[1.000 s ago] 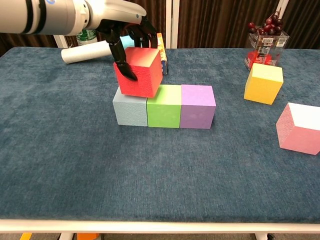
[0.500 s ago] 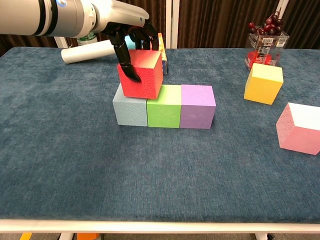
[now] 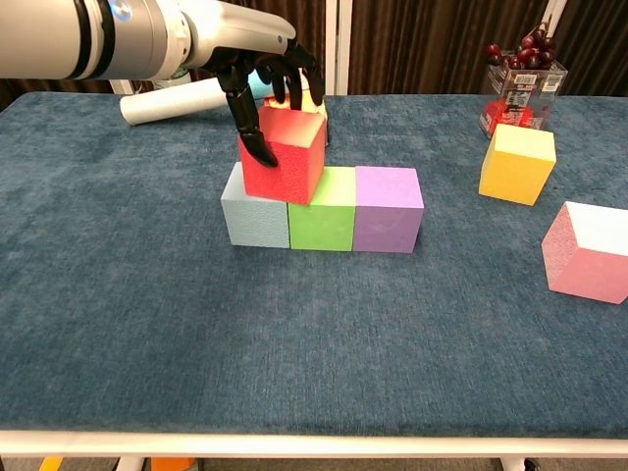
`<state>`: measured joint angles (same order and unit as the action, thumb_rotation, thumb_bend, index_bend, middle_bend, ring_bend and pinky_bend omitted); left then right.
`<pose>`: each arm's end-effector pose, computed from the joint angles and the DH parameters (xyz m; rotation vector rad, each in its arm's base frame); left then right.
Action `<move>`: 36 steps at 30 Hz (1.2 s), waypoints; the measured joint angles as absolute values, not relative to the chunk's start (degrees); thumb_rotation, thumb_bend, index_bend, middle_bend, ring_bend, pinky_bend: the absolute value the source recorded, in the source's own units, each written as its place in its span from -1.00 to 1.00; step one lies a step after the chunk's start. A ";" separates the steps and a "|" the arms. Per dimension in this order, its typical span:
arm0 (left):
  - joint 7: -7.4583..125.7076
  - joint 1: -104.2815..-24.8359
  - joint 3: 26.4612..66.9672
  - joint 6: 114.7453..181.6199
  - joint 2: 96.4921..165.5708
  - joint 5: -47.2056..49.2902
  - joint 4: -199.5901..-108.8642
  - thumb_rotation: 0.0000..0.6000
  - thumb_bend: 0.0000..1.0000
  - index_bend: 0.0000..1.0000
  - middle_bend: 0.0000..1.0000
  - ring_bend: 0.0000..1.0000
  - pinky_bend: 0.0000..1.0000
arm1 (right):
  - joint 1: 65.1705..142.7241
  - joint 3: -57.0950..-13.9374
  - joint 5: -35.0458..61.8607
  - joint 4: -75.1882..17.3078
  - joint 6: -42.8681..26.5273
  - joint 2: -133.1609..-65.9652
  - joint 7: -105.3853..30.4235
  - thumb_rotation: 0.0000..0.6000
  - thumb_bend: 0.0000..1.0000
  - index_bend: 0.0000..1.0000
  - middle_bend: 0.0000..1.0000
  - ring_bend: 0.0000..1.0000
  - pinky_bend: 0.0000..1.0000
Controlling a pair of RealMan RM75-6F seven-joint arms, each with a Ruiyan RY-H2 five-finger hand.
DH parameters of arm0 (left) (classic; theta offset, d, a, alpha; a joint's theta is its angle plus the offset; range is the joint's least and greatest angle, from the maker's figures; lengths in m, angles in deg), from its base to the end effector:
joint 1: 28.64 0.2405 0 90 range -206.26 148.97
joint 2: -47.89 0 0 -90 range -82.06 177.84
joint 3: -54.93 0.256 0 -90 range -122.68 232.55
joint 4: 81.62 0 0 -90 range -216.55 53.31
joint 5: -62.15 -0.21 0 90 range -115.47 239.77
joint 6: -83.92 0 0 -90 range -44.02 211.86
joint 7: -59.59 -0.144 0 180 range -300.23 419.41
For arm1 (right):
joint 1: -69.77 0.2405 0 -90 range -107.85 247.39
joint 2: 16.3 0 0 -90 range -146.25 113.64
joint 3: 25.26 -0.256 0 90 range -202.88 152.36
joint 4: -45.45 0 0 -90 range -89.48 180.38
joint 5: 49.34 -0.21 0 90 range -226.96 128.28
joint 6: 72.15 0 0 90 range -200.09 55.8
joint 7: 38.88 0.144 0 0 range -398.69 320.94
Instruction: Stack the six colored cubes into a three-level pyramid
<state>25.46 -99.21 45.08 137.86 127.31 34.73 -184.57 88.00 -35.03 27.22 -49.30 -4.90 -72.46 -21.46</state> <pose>-0.0133 0.3560 0.0022 -2.0512 -0.9744 -0.8240 -0.2826 -0.2749 0.1873 1.3768 -1.1482 1.0670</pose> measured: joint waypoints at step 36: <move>65.27 -86.97 46.08 127.29 127.59 -10.71 -169.59 1.00 -0.76 -0.63 -0.57 -0.80 -0.88 | 88.01 -35.28 26.97 -50.56 -4.58 -72.38 -22.35 1.00 -0.68 -1.00 -0.79 -1.00 -1.00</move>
